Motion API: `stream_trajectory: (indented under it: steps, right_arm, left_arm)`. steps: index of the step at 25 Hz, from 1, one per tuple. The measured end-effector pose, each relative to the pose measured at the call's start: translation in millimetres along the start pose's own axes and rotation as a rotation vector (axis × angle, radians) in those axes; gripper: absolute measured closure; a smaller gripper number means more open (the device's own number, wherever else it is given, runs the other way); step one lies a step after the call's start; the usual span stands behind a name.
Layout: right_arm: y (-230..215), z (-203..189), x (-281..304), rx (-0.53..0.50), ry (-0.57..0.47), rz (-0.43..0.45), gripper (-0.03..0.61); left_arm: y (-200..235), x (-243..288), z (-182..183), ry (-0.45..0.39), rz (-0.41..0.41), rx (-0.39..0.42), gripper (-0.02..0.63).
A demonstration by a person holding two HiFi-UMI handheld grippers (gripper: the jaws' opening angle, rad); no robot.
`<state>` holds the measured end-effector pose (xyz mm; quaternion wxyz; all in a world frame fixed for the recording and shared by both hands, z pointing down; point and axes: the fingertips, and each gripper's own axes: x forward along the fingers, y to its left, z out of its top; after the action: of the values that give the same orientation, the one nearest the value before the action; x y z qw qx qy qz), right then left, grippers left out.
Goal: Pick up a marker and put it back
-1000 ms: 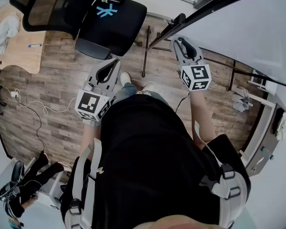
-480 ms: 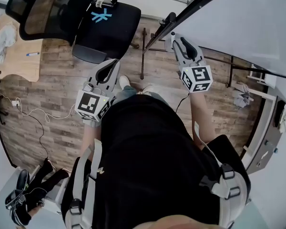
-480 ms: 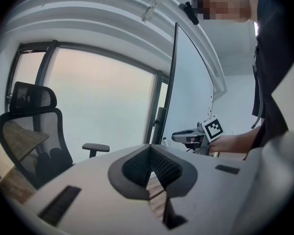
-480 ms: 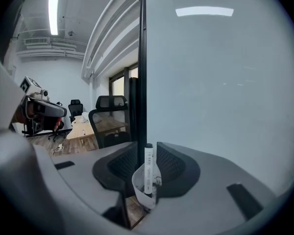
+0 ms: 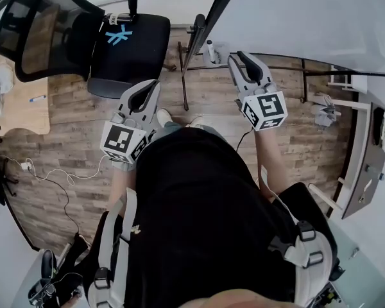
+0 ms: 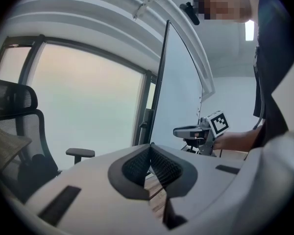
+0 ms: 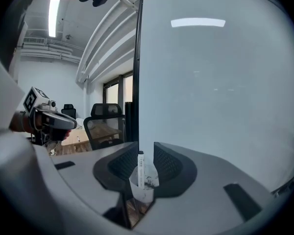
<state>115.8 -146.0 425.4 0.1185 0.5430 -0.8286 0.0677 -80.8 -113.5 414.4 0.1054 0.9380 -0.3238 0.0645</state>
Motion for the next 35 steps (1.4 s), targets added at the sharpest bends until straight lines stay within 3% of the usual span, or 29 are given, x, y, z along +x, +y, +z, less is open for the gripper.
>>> stream_trajectory:
  steps: [16,35]
  right_arm:
    - [-19,11,-83,0.027,-0.051,-0.154,0.525]
    - [-28,3,-172,0.087,-0.056,-0.345,0.529]
  left_arm:
    - [-55,69,12,-0.008,-0.25,0.021,0.607]
    - [-126,119,18,0.01,-0.491,0.056,0.607]
